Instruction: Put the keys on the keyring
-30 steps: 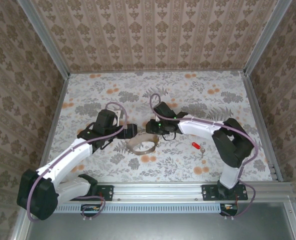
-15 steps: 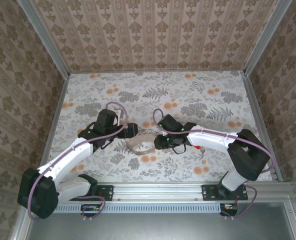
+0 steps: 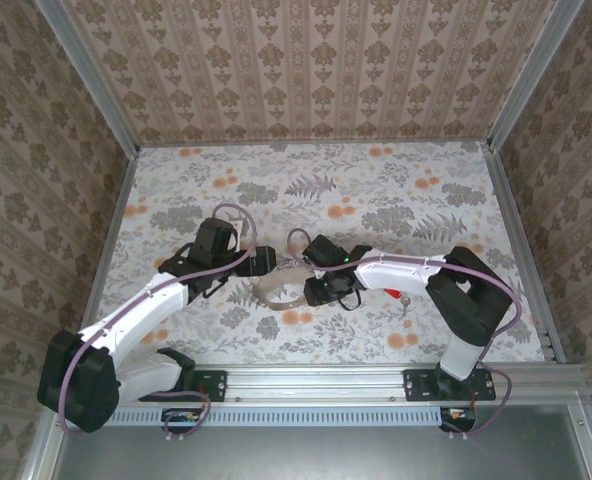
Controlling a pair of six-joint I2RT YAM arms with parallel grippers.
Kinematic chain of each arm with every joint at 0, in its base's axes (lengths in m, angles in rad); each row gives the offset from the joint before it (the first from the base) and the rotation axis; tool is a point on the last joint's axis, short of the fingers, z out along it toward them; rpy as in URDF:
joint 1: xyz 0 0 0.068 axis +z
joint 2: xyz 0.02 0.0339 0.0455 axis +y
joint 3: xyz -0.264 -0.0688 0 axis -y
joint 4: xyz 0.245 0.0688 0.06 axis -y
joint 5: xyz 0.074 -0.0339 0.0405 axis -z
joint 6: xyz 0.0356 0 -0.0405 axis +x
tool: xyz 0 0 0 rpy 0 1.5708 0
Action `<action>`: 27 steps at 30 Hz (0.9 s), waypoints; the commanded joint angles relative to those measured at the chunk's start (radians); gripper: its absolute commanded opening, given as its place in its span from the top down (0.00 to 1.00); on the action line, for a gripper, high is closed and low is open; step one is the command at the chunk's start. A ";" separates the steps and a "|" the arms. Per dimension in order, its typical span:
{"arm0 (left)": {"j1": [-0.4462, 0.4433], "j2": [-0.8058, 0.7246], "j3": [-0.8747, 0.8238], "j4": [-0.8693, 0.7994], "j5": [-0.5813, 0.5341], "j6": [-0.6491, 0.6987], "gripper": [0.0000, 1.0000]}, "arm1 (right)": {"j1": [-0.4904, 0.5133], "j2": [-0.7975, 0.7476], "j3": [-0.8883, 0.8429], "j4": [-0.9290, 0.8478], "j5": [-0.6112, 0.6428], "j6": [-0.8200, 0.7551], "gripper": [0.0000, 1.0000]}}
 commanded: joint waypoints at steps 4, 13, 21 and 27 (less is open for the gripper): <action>0.005 0.009 0.006 0.016 0.012 -0.015 0.00 | 0.000 0.057 0.082 -0.045 0.052 -0.049 0.60; 0.004 0.008 0.001 0.020 0.011 -0.018 0.00 | 0.002 0.079 0.108 -0.077 0.090 -0.094 0.60; 0.005 0.016 0.001 0.025 0.012 -0.019 0.00 | 0.002 0.062 0.109 -0.081 0.154 -0.157 0.61; 0.005 0.017 -0.002 0.029 0.013 -0.024 0.00 | 0.003 0.068 0.127 -0.077 0.139 -0.184 0.61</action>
